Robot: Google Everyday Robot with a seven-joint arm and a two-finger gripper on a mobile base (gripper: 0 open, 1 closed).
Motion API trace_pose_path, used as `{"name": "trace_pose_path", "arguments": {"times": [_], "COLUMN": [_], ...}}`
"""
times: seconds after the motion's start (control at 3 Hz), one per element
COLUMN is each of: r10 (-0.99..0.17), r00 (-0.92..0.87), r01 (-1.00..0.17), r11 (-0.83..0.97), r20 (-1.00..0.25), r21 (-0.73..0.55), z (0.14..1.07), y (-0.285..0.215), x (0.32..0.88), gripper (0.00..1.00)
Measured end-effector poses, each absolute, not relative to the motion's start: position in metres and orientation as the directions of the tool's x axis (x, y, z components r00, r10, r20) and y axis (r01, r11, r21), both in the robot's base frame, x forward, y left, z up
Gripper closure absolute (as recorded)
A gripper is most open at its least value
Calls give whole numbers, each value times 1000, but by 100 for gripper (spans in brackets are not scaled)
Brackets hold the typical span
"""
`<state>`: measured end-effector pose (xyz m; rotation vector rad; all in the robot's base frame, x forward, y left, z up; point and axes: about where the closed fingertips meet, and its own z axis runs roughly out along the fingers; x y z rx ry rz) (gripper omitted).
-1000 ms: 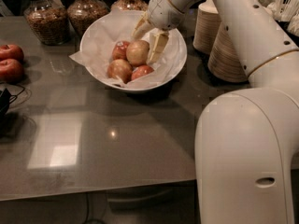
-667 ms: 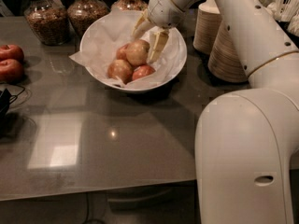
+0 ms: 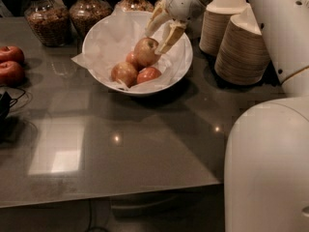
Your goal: Pick apple from white bowl
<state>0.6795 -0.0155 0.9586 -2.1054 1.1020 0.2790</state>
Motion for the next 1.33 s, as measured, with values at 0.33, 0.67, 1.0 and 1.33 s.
{"name": "trace_pose_path", "arguments": {"times": [0.33,0.67,1.0,1.33], "r10": [-622,-622,-622,-622], "r00": [610,610,610,610], "r01": [-781,-781,-781,-781], "r11": [-365,-365,-365,-365], "r20": [-491,-491,-491,-491], "r21": [-507,-507,-507,-507], "z": [959,959,959,959], "y": [-15,-15,-15,-15], "x": [679,679,679,679], "gripper": [100,81,58,35]}}
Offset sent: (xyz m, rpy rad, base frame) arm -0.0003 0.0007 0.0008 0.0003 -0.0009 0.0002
